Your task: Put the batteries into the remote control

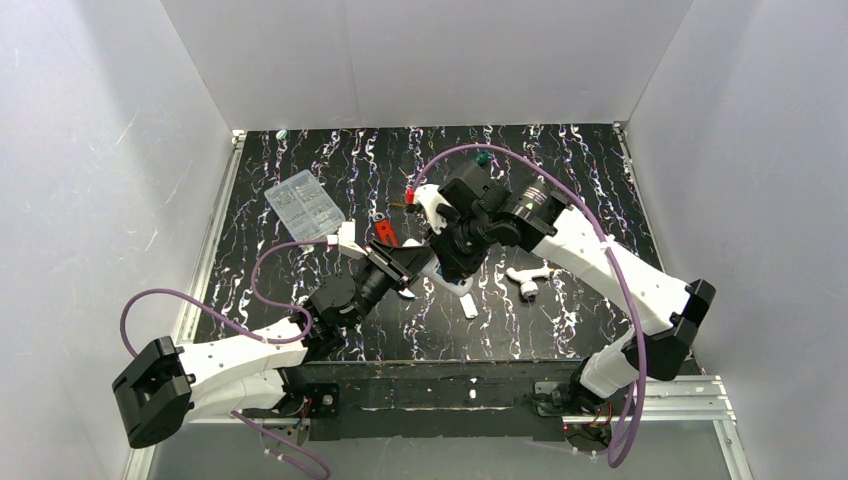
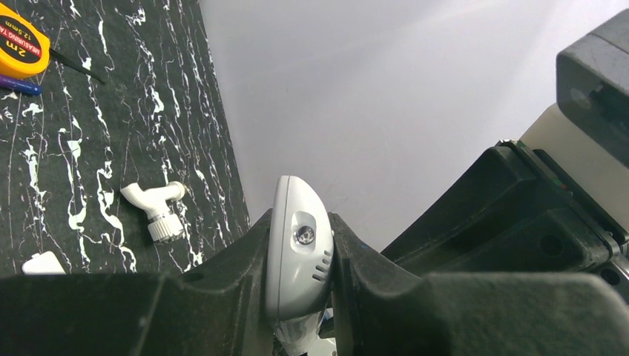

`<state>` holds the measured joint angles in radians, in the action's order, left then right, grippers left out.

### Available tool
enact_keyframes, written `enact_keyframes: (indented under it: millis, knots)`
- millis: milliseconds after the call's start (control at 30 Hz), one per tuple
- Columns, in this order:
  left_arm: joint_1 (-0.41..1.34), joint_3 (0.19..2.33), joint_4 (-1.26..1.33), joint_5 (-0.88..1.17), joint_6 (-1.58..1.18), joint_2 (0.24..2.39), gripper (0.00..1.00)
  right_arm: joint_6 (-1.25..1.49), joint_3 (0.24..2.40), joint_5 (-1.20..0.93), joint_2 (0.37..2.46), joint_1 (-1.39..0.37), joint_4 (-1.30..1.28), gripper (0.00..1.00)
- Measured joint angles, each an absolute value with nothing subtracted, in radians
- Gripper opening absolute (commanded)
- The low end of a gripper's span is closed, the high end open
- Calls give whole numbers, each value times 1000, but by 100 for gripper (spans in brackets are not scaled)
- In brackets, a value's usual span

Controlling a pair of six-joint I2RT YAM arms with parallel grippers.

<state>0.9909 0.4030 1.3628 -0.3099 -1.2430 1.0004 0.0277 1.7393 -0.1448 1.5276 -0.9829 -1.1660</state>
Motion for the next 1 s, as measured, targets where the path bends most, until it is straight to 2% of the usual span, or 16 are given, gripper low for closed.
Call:
enact_keyframes:
  millis: [267, 667, 767, 1000]
  knots:
    - [991, 407, 1380, -311, -1254, 1012, 0, 31, 1658, -136, 1454, -982, -1082, 1]
    - [991, 407, 1389, -314, -1257, 1013, 0, 29, 1657, -137, 1448, -982, -1078, 17]
    - [991, 407, 1389, -314, -1257, 1013, 0, 27, 1658, -138, 1448, -982, -1079, 17]
    - [991, 407, 1394, -310, -1256, 1013, 0, 26, 1659, -141, 1444, -982, -1082, 10]
